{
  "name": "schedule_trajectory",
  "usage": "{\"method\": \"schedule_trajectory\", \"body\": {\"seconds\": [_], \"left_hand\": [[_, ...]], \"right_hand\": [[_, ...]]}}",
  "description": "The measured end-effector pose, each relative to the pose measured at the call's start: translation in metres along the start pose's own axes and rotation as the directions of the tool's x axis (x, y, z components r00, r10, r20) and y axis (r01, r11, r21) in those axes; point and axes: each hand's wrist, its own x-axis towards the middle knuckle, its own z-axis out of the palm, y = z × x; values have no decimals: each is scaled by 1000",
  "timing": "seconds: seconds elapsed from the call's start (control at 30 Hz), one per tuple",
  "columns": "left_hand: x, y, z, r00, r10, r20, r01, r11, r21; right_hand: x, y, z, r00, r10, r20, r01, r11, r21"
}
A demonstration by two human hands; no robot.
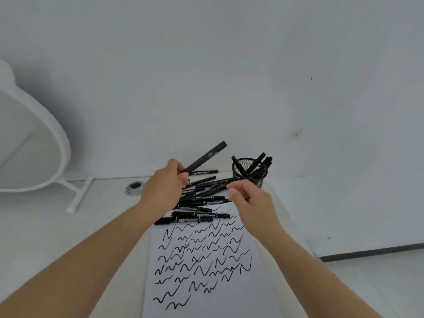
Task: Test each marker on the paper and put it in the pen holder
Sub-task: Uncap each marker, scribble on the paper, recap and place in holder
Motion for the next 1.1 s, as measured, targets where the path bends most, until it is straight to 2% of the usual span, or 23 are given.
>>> {"method": "schedule_trajectory", "body": {"seconds": [0.07, 0.13, 0.2, 0.3, 0.4, 0.5, 0.57, 0.67, 0.73, 0.8, 0.93, 0.97, 1.03, 1.07, 1.1], "left_hand": [[-32, 10, -11, 999, 53, 5, -52, 991, -125], [-61, 16, -19, 993, 95, 71, -76, 969, -236], [-84, 19, -25, 986, 125, 108, -96, 965, -245], [-109, 22, -29, 983, 160, 93, -141, 973, -185], [-131, 27, -30, 969, 246, 18, -245, 969, -29], [-152, 31, -28, 938, 343, -49, -329, 926, 184], [-165, 34, -24, 953, 304, 3, -300, 937, 177], [-176, 34, -17, 964, 252, 82, -255, 967, 29], [-180, 32, -15, 971, 184, 152, -170, 980, -102], [-183, 30, -16, 963, 82, 255, -12, 964, -267], [-179, 25, -19, 886, 6, 464, 204, 893, -401], [-179, 23, -20, 839, 1, 544, 289, 846, -448], [-180, 14, -25, 718, 30, 695, 492, 685, -537], [-182, 7, -27, 685, 39, 728, 557, 615, -558], [-183, 1, -30, 689, 18, 725, 585, 576, -571]], "right_hand": [[-11, -9, 13, 996, 74, 56, -83, 980, 182], [-24, -18, 23, 989, 118, 93, -144, 919, 368], [-41, -24, 29, 989, 126, 83, -151, 852, 501], [-67, -28, 34, 987, 160, -3, -123, 771, 625], [-85, -31, 36, 975, 218, -50, -130, 736, 664], [-96, -33, 35, 965, 246, -92, -134, 761, 634], [-101, -34, 32, 964, 238, -117, -124, 794, 596], [-107, -33, 31, 961, 252, -116, -146, 816, 559], [-111, -30, 32, 956, 271, -110, -170, 820, 547], [-114, -27, 34, 954, 282, -106, -179, 814, 553], [-119, -19, 47, 949, 300, -92, -195, 794, 576], [-120, -17, 47, 936, 337, -99, -222, 786, 576], [-115, -9, 39, 864, 477, -161, -277, 718, 639], [-113, -5, 29, 821, 535, -200, -268, 670, 693], [-111, -1, 19, 797, 553, -242, -225, 644, 731]]}}
